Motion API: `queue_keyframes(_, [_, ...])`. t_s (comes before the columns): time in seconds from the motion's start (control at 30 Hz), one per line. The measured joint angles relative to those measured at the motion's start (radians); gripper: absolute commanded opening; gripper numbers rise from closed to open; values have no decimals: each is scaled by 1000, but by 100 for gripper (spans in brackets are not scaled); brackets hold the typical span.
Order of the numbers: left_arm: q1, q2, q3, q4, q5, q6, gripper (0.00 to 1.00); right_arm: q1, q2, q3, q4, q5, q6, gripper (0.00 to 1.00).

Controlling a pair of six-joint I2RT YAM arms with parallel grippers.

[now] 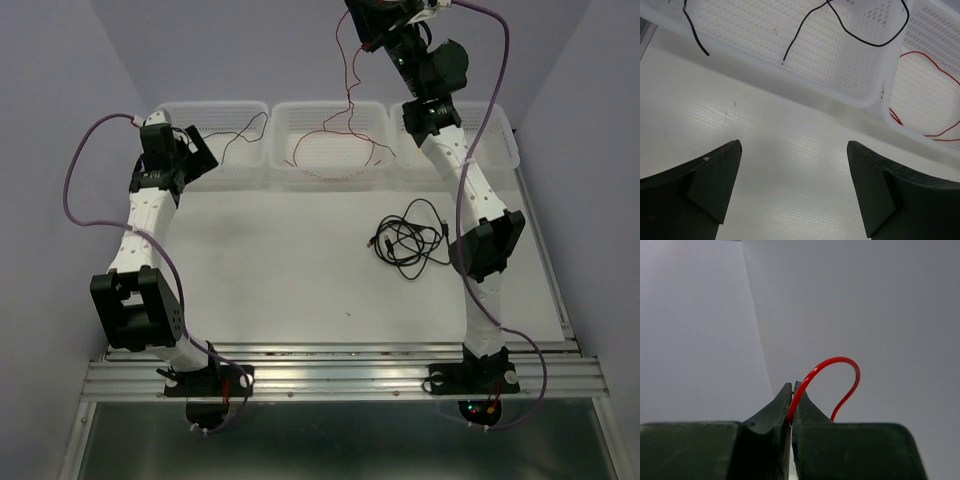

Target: Untangle the cables

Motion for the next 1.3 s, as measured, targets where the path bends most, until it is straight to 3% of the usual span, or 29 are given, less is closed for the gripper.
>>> queue_keyframes(0.13, [0, 0, 0, 22, 8, 1, 99, 26, 36, 40, 200, 26, 24, 1])
queue_keyframes(0.3, [0, 0, -3, 36, 11, 6, 99, 36, 134, 123, 315, 85, 9, 1])
queue_keyframes(0.77, [0, 10, -32, 57, 10, 29, 99, 36, 535, 131, 255, 268, -163, 1])
queue_keyframes(0.9, [0, 23, -42, 65, 10, 31, 99, 36, 542, -2, 225, 306, -176, 1])
queue_keyframes(0.97, [0, 31, -47, 65, 10, 31, 99, 36, 502, -159, 211, 314, -169, 5])
queue_keyframes(1.03, [0, 40, -47, 66, 8, 32, 99, 36, 483, -262, 204, 319, -157, 16])
queue_keyframes(1.07, [0, 43, -48, 66, 7, 32, 99, 36, 475, -302, 198, 320, -152, 24])
queue_keyframes(1.13, [0, 45, -53, 67, 6, 32, 99, 36, 468, -348, 162, 320, -143, 50])
queue_keyframes(1.17, [0, 46, -57, 67, 6, 31, 99, 36, 465, -359, 132, 320, -134, 55])
queue_keyframes(1.3, [0, 49, -64, 66, 9, 31, 99, 36, 432, -360, 31, 323, -134, 65])
